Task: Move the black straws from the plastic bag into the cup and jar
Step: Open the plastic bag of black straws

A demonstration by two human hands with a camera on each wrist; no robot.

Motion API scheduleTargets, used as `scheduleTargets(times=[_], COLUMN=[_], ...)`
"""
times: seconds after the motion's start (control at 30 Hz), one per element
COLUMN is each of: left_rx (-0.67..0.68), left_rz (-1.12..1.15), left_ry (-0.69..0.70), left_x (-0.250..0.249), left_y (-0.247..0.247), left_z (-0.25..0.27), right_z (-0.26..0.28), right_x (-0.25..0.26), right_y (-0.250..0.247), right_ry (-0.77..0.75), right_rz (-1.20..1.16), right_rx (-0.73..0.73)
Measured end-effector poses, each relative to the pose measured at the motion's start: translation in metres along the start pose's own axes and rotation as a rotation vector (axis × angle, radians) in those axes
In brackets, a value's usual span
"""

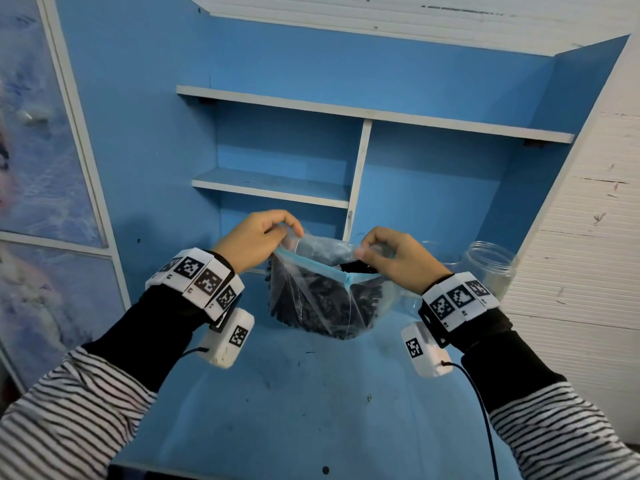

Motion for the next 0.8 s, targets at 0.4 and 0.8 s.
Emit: scheduleTargets(times=[0.4,0.8], left_rx=[-0.018,0.000], left_rz=[-0.077,-0.024], left_ry=[0.027,-0.135], left_x=[0.005,0.030], left_y=[0.002,0.036], left_z=[0.000,0.037], right_z=[-0.004,-0.013], right_x=[0.003,-0.011], right_y=[0.008,0.012], right_ry=[-0.036,0.085], right_rz=[0.073,0.060], right_rx=[-0.086,-0.182])
Point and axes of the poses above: each hand's wrist, its own z-axis away from the middle knuckle, its own y-axis out of the palm, x = y × z, the point moved 8 cm from there along -z, towards the middle knuckle, and after that the axes turned 9 degrees about x, right-handed, at the moved point
